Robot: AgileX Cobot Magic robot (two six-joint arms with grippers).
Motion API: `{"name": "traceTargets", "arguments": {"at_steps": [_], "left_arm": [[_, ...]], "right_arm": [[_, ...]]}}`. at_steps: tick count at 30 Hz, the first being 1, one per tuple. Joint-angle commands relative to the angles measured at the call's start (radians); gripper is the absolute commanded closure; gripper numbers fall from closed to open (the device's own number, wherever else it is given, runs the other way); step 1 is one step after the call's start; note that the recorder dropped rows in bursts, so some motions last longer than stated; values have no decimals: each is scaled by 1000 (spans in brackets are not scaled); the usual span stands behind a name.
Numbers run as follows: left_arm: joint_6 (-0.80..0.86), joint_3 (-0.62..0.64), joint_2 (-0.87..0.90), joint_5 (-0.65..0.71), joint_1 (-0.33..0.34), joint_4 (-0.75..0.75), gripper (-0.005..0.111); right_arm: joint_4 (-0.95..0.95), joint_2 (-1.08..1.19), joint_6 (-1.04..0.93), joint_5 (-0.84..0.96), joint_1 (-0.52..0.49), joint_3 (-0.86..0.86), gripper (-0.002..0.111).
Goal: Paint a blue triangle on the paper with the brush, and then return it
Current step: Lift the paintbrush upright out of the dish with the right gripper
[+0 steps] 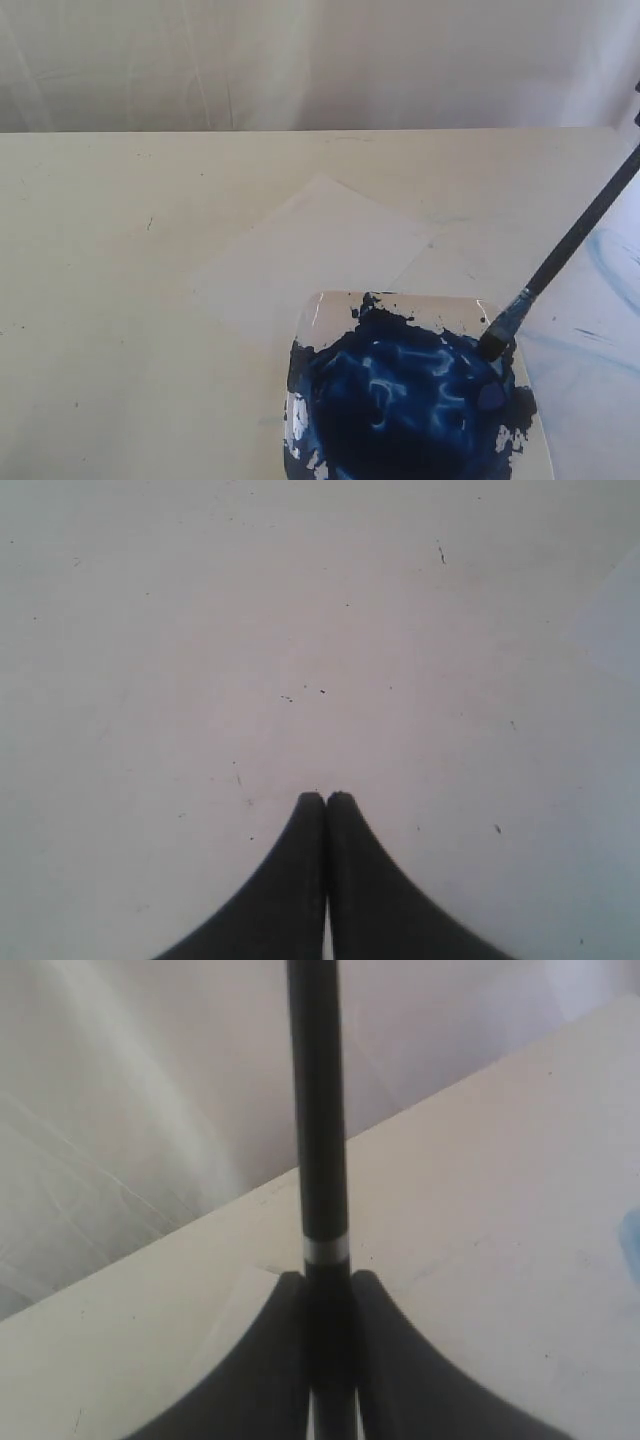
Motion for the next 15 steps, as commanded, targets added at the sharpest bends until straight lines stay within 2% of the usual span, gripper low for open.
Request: {"name": "traceTargets", "arguments": {"at_steps": [1,4,7,11,12,15], "left_arm": [[-7,5,3,2,2,0,107],[-7,5,3,2,2,0,107],[-7,5,3,2,2,0,107],[-7,5,3,2,2,0,107],[-7,5,3,2,2,0,107],[-7,5,3,2,2,0,107]], "right_arm": [[130,12,-141,-1,4,-7,108],[307,25,-317,19,12,-16,108],[541,51,-625,80,30,-40,108],[1044,109,-1163,269,32,-55,108],[1055,128,-1264,344,32,-58,108],[1055,178,-1317,431,32,-73,108]]}}
